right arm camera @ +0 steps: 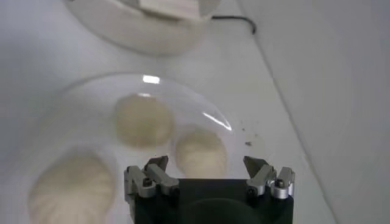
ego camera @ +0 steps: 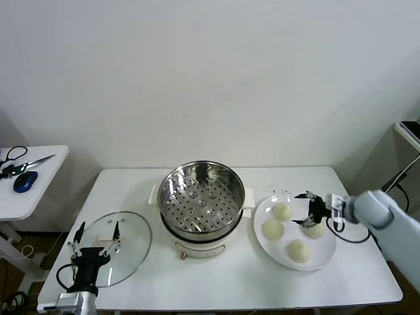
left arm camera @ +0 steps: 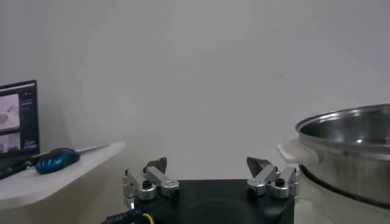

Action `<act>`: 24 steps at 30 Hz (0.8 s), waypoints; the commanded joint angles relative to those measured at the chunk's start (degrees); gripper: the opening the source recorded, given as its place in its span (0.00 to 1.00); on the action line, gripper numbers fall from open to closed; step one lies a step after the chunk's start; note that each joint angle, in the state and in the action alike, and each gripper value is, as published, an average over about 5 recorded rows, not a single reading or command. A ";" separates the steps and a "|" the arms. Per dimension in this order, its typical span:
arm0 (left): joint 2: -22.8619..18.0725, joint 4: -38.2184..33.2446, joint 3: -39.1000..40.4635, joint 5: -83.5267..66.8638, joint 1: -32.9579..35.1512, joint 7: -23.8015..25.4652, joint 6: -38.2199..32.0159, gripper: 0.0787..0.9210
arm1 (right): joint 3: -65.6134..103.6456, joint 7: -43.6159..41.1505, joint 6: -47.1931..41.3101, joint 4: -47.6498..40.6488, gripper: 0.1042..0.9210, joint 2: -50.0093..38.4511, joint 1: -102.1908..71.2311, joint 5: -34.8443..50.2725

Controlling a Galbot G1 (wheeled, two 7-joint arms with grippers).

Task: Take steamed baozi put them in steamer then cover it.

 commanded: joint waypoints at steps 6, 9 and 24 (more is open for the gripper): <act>0.46 0.66 -0.26 0.14 -0.92 -0.18 0.72 0.88 | -24.20 -7.14 -0.34 -15.71 0.88 8.53 20.48 -1.96; 0.55 0.79 -0.46 0.14 -1.26 -0.22 1.04 0.88 | -25.13 -7.03 -0.53 -16.77 0.88 11.27 20.13 -1.61; 0.92 1.88 -1.04 0.18 -2.18 -0.25 1.59 0.88 | -27.36 -7.10 -0.16 -21.86 0.88 18.08 19.82 0.28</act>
